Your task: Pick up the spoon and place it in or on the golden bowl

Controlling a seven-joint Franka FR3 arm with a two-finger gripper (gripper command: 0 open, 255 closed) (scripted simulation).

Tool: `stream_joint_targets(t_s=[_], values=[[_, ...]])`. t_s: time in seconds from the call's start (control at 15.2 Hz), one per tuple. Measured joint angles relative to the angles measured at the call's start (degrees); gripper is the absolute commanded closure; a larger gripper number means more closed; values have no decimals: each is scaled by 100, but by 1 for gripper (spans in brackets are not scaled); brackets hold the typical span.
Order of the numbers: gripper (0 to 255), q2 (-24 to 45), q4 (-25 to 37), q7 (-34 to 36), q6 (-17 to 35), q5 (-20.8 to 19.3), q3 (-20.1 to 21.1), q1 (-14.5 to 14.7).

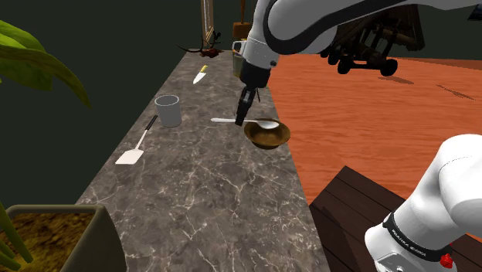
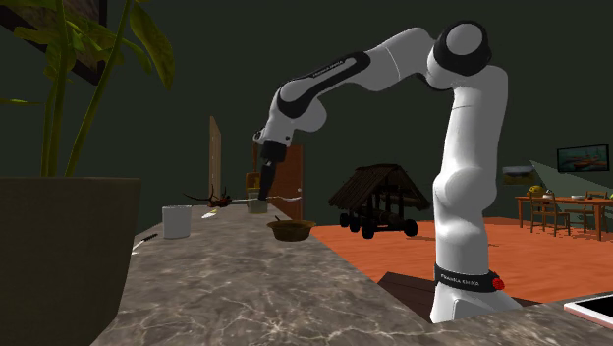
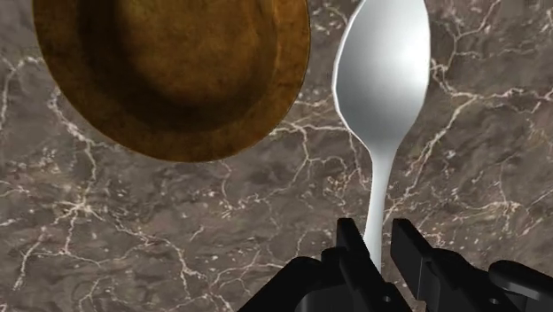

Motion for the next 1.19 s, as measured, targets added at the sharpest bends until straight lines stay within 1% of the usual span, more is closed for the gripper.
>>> stream_joint_targets(t_s=[0.2,0.53,0.66,1.19], values=[[255,-217,-217,-460,-97,16,-289,-175],[255,-265,-136,-1155,-379,-43,-769,-472],[255,-247,-226,-1298,-302,-33,-843,-513],[255,-35,-612,-1491,274,92,-855,-485]])
